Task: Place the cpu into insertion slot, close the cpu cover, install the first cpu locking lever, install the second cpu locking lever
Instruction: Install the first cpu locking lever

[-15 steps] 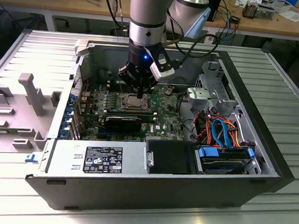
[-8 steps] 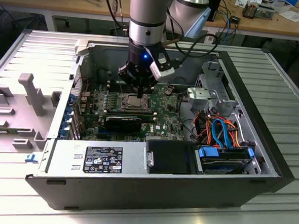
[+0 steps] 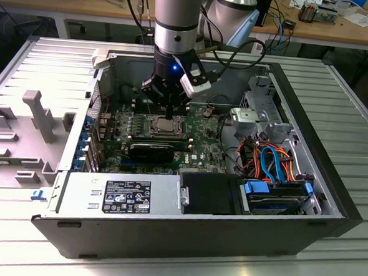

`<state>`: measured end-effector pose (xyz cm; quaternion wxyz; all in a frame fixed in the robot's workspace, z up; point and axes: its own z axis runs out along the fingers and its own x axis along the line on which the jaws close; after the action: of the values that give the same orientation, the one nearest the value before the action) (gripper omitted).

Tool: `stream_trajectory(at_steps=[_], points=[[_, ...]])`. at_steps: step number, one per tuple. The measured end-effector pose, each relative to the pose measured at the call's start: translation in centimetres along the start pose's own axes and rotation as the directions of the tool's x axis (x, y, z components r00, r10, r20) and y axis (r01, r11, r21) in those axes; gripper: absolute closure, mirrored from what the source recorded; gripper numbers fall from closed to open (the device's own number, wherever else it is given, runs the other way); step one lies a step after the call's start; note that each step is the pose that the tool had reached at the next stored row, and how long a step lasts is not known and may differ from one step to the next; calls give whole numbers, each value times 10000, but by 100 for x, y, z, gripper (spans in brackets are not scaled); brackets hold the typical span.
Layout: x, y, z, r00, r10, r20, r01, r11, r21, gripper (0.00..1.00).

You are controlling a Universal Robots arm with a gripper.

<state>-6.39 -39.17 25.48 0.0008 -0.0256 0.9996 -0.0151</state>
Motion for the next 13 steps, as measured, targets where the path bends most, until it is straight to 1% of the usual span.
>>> stream_trajectory(at_steps=[7, 9, 13], points=[[61, 3, 0, 10000, -1, 3, 1, 10000, -6, 89], [92, 4, 0, 10000, -1, 3, 1, 10000, -16, 89], [133, 5, 0, 10000, 0, 3, 0, 10000, -20, 89]])
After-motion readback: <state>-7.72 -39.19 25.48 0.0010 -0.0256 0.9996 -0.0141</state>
